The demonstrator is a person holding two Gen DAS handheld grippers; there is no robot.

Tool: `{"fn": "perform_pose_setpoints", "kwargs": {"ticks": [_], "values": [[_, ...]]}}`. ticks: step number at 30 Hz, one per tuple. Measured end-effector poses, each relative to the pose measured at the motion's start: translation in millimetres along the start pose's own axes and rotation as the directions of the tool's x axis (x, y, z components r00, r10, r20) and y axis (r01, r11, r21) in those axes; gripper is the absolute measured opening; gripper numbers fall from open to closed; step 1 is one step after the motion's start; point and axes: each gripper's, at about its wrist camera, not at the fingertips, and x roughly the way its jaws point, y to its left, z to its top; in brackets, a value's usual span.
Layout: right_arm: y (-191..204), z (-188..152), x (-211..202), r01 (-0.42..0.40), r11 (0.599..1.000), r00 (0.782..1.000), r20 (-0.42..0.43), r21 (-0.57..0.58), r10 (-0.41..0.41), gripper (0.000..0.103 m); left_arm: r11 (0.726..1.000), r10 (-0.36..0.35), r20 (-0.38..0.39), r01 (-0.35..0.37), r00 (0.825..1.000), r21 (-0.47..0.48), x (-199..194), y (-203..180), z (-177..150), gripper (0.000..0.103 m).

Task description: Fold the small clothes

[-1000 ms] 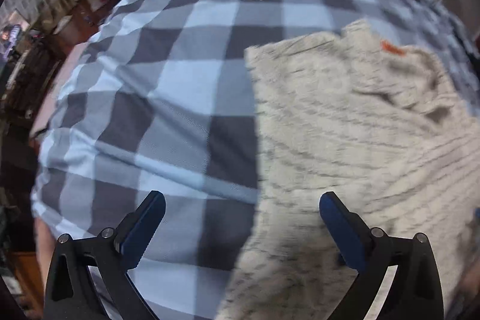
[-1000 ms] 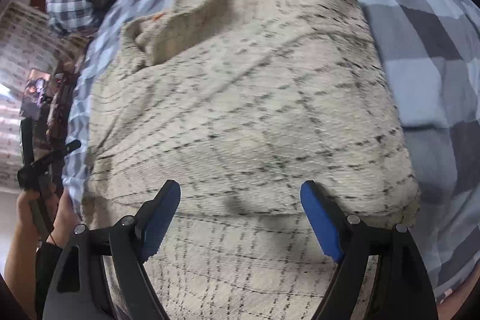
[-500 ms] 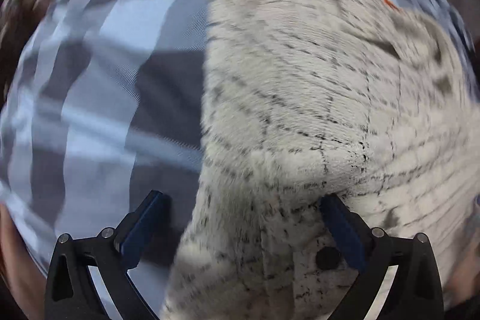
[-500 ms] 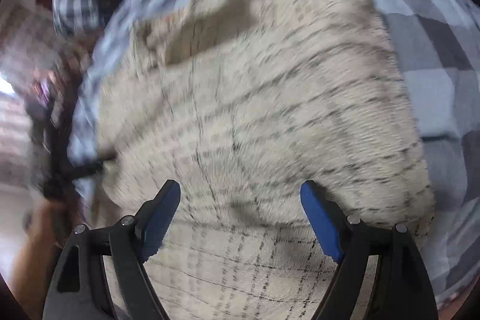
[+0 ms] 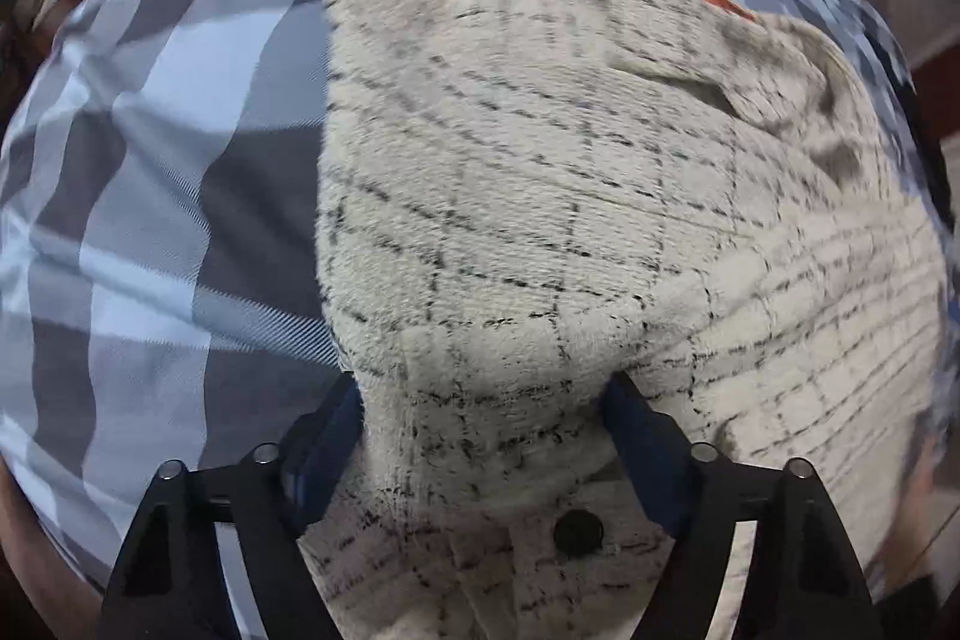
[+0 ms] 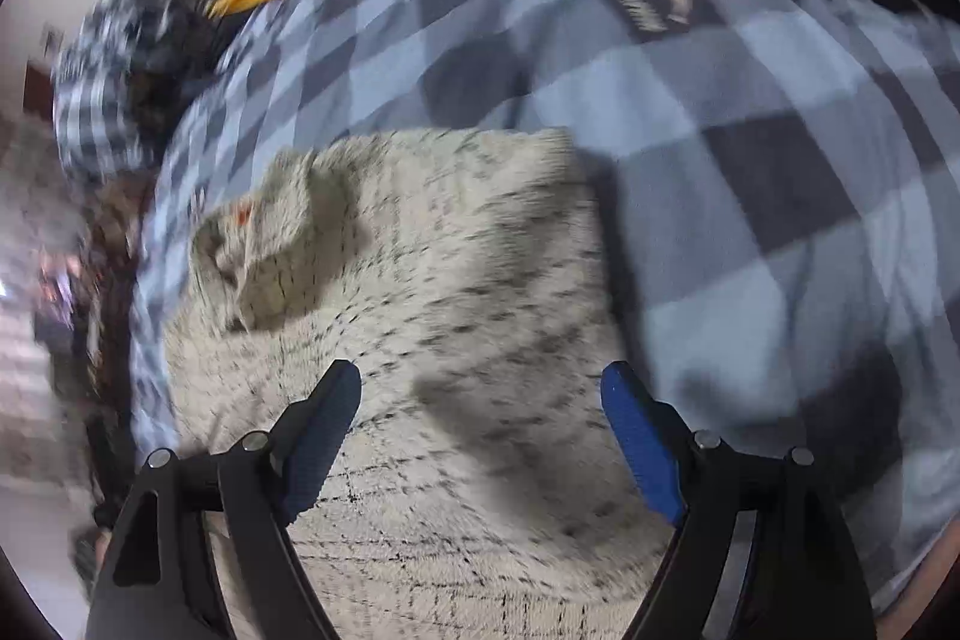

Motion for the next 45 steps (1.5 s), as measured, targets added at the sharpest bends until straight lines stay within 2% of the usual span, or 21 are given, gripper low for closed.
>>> {"fn": "perform_pose_setpoints", "kwargs": {"ticks": [1,3,4,12,15,17,20,23,25,26,28,29,30,32,34,35,36,39,41,43,45], "values": [[14,-3,9,0.047,0.996,0.998,-0.032,-0.079,-0.05,0.08,1.0,0.005,0.008,-0.005,1.0,0.013,-1,-2,-2,0.075],[30,-10,20,0.186,0.964,0.981,-0.022,-0.192,-0.194,0.033,1.0,0.006,0.032,-0.007,0.999,0.024,-3,-6,-4,0.069],[28,-10,27,0.195,0.963,0.978,-0.034,-0.183,-0.205,0.012,1.0,0.01,0.046,-0.011,0.999,0.02,-6,-8,-5,0.067],[-7,-11,-9,0.19,0.982,0.978,0.091,-0.02,-0.188,0.009,0.993,0.121,0.163,-0.12,0.979,-0.015,-35,-53,-9,0.059],[-21,-16,-14,0.198,0.98,0.975,0.097,0.036,-0.2,0.009,0.991,0.128,0.2,-0.118,0.971,-0.06,-43,-54,-4,0.059],[-26,-15,-5,0.215,0.975,0.974,0.065,0.062,-0.219,0.008,0.991,0.128,0.202,-0.116,0.971,-0.068,-42,-56,1,0.059],[-39,-17,20,0.207,0.974,0.977,-0.071,0.088,-0.201,0.009,0.992,0.123,0.179,-0.116,0.976,-0.049,-30,-49,8,0.06],[-44,-19,1,0.151,0.975,0.988,0.014,0.163,-0.155,0.02,0.997,0.081,0.197,-0.076,0.977,-0.034,-17,-36,17,0.06],[-33,-18,-20,0.195,0.971,0.975,0.084,0.142,-0.208,0.02,0.998,0.065,0.193,-0.066,0.979,-0.001,-19,-32,18,0.062],[-25,-18,-31,0.234,0.965,0.96,0.133,0.114,-0.248,0.021,0.997,0.058,0.19,-0.064,0.98,0.03,-25,-30,17,0.064],[-1,-20,-50,0.311,0.95,0.921,0.235,0.043,-0.312,0.024,0.993,0.08,0.204,-0.095,0.976,0.064,-35,-28,16,0.084],[9,-21,-55,0.329,0.944,0.91,0.263,0.012,-0.32,0.03,0.989,0.109,0.222,-0.128,0.969,0.075,-43,-26,15,0.1],[23,-21,-58,0.32,0.947,0.911,0.284,-0.026,-0.3,0.033,0.985,0.126,0.24,-0.15,0.963,0.085,-53,-24,16,0.103],[46,-19,-54,0.224,0.969,0.94,0.285,-0.105,-0.187,0.037,0.978,0.15,0.279,-0.184,0.948,0.1,-71,-26,20,0.103],[77,-23,-36,0.11,0.974,0.976,0.207,-0.2,-0.068,0.041,0.955,0.247,0.319,-0.285,0.915,0.08,-87,-35,23,0.103],[86,-25,-25,0.078,0.971,0.986,0.161,-0.227,-0.041,0.042,0.935,0.311,0.328,-0.349,0.892,0.062,-92,-40,25,0.103],[96,-26,-12,0.052,0.969,0.993,0.116,-0.243,-0.024,0.042,0.923,0.346,0.317,-0.381,0.883,0.054,-95,-44,28,0.103],[111,-29,33,-0.008,0.97,1.0,-0.015,-0.244,0.005,0.042,0.921,0.358,0.28,-0.386,0.891,0.051,-97,-54,31,0.103],[116,-34,57,0.054,0.964,0.993,-0.092,-0.261,-0.08,0.042,0.933,0.309,0.333,-0.351,0.891,0.074,-100,-69,27,0.103],[117,-40,58,0.074,0.953,0.995,-0.042,-0.293,-0.09,0.042,0.968,0.158,0.311,-0.209,0.937,0.141,-91,-92,25,0.103],[115,-45,47,0.024,0.951,1.0,0.013,-0.309,-0.021,0.042,0.982,0.0,0.248,-0.047,0.969,0.183,-72,-114,25,0.103]]}}
